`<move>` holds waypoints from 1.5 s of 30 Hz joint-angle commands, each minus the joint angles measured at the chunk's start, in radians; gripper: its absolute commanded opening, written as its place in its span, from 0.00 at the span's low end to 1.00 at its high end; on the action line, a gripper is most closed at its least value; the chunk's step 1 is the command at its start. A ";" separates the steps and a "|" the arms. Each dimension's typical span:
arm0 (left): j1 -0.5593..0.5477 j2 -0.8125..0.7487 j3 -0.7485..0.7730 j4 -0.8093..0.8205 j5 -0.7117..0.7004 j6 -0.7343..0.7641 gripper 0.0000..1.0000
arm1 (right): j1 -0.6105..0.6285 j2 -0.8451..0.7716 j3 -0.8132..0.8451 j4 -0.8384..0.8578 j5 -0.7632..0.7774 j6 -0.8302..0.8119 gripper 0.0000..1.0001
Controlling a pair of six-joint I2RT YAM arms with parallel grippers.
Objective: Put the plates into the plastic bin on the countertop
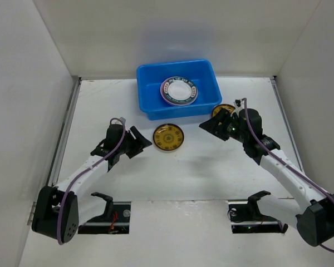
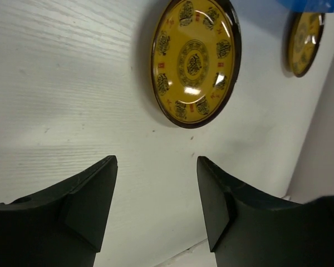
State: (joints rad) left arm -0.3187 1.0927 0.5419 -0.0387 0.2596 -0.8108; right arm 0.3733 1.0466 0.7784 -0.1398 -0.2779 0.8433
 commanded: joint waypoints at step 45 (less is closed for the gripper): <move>-0.130 0.342 0.015 0.495 0.202 -0.095 0.00 | -0.020 -0.054 0.016 0.095 0.014 0.014 0.66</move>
State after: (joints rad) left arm -0.4213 1.5333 0.5205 0.4931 0.3717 -0.9985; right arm 0.3603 0.9798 0.7689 -0.1089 -0.2592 0.8577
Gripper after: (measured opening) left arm 0.034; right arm 0.664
